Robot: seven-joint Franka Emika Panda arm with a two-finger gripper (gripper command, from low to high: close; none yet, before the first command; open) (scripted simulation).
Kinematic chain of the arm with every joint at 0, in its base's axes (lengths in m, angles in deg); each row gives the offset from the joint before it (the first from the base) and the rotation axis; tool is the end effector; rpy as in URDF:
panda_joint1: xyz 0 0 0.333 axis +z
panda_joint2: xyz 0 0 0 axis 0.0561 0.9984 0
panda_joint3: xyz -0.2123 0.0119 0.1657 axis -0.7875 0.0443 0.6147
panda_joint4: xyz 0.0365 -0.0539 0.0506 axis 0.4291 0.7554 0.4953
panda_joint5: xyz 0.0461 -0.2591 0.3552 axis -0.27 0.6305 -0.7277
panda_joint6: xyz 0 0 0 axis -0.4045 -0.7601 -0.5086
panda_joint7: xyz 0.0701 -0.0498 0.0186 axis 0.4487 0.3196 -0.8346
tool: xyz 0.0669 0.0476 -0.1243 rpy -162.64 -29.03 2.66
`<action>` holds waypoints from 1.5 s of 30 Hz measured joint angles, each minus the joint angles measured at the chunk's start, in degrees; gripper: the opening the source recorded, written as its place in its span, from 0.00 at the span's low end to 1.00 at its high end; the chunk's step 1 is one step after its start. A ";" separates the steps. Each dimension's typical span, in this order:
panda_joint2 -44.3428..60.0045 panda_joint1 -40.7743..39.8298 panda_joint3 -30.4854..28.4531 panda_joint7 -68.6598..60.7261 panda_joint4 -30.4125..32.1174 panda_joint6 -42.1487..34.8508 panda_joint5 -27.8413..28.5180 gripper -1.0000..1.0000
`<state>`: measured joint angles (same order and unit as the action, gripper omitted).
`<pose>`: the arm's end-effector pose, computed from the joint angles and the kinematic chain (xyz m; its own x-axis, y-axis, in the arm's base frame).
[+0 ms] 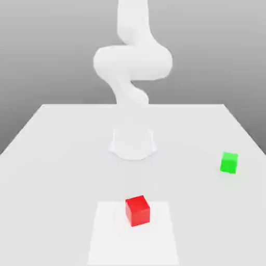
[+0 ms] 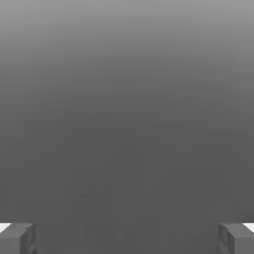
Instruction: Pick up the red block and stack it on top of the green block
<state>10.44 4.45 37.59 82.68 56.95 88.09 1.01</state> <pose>0.4854 -0.0015 0.5919 0.5473 -0.6992 0.4599 -0.5155 -0.7146 -0.4728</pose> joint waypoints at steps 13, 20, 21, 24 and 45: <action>26.81 5.70 -4.21 -12.97 19.21 17.60 -2.20 0.50; 42.83 6.02 -4.01 -16.46 27.00 29.05 0.15 0.50; 44.87 5.99 -3.80 -16.95 26.84 30.76 -0.39 0.50; 51.04 4.68 -2.06 -18.35 26.12 36.00 -2.22 0.50; 37.48 14.10 3.06 -27.17 28.28 24.48 -1.80 0.00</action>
<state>47.93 18.55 40.65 55.51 85.23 112.57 -0.79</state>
